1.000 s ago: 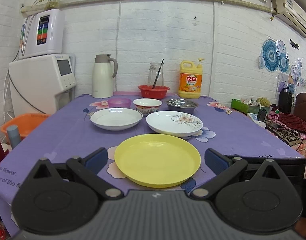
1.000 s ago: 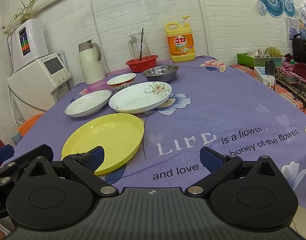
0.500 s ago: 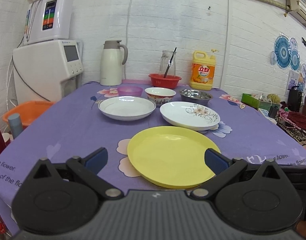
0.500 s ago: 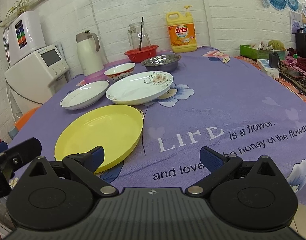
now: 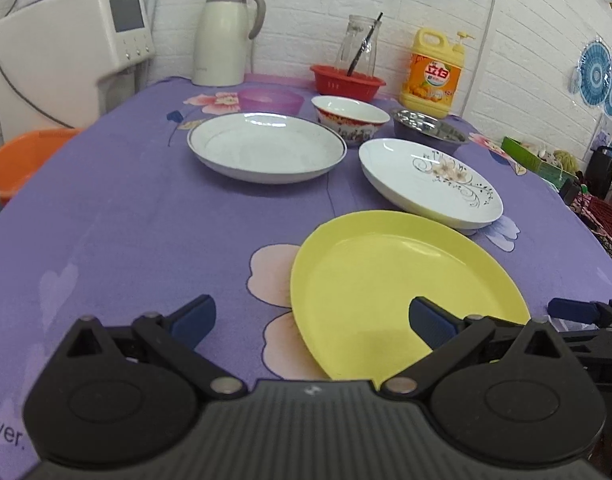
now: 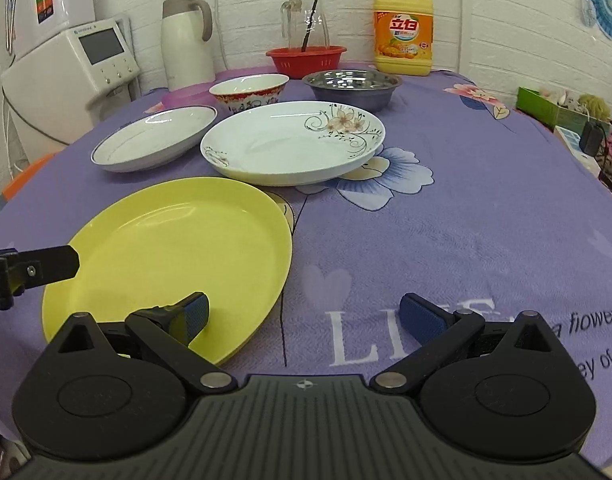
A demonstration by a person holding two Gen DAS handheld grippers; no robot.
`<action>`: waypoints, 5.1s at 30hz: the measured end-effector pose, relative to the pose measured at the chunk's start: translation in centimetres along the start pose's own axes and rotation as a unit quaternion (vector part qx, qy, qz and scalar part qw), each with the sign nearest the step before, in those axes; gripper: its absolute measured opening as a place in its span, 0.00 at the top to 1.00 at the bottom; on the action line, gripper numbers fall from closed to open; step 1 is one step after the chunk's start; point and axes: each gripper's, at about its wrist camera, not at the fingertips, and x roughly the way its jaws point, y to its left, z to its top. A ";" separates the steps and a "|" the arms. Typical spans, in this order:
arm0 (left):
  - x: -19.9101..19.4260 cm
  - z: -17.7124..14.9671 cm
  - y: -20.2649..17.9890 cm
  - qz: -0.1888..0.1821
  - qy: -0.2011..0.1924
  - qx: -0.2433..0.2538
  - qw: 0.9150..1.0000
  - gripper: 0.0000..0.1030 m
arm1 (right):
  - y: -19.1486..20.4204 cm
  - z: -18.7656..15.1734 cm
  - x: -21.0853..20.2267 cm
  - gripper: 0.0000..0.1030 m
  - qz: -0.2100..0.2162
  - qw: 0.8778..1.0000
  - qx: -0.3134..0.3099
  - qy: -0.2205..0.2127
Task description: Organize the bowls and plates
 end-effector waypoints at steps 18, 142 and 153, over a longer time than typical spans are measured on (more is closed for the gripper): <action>2.7 1.3 -0.4 -0.016 0.037 0.059 0.997 0.21 | 1.4 1.6 1.2 0.00 0.059 0.997 -0.058 0.001; 13.4 14.7 11.9 0.053 0.025 -0.001 0.998 0.56 | 11.9 15.0 16.8 0.00 0.190 0.973 -0.131 0.003; 8.0 14.4 10.2 0.050 -0.006 0.002 0.999 0.57 | 11.9 15.0 11.9 0.00 0.195 0.973 -0.120 -0.021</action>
